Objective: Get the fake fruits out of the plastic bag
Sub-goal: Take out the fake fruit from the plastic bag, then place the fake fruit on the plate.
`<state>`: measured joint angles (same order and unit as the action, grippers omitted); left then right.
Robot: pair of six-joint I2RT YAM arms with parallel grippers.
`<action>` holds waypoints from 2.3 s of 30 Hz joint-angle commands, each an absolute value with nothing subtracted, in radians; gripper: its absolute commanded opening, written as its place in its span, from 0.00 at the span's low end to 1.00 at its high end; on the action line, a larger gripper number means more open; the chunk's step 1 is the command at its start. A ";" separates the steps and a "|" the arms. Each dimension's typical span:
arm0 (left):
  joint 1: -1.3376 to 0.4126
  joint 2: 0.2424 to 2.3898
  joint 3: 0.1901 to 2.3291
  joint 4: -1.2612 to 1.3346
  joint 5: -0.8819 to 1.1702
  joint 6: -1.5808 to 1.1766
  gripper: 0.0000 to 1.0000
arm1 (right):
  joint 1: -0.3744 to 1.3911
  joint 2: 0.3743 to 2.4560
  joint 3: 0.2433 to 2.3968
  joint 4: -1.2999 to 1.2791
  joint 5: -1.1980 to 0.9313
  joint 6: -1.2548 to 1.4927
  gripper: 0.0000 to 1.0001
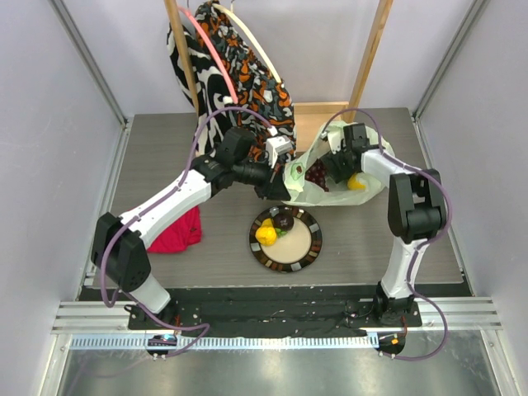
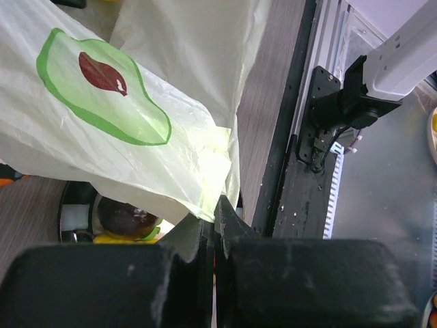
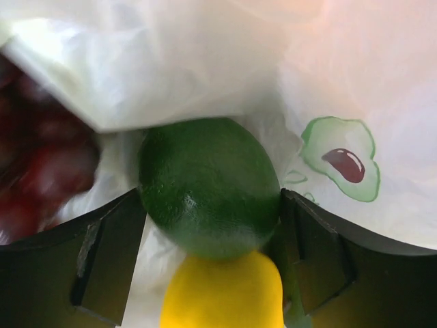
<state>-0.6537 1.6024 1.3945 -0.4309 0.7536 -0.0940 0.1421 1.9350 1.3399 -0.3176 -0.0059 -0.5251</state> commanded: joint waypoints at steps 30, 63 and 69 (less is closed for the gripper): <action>-0.647 1.698 1.546 -0.321 0.675 -0.275 0.00 | 0.129 1.218 1.042 -0.690 -0.430 -0.506 0.34; -0.560 1.672 1.503 -0.247 0.601 -0.368 0.00 | 0.667 1.403 1.034 -0.727 -0.301 -1.293 0.32; -0.561 1.654 1.482 -0.253 0.598 -0.359 0.00 | 0.684 1.480 0.982 -0.614 -0.252 -1.460 0.36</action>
<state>-0.5667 1.7004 1.4906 -0.2592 0.6052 -0.3847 0.6708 1.4300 0.9882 -0.7128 -0.2962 -1.3117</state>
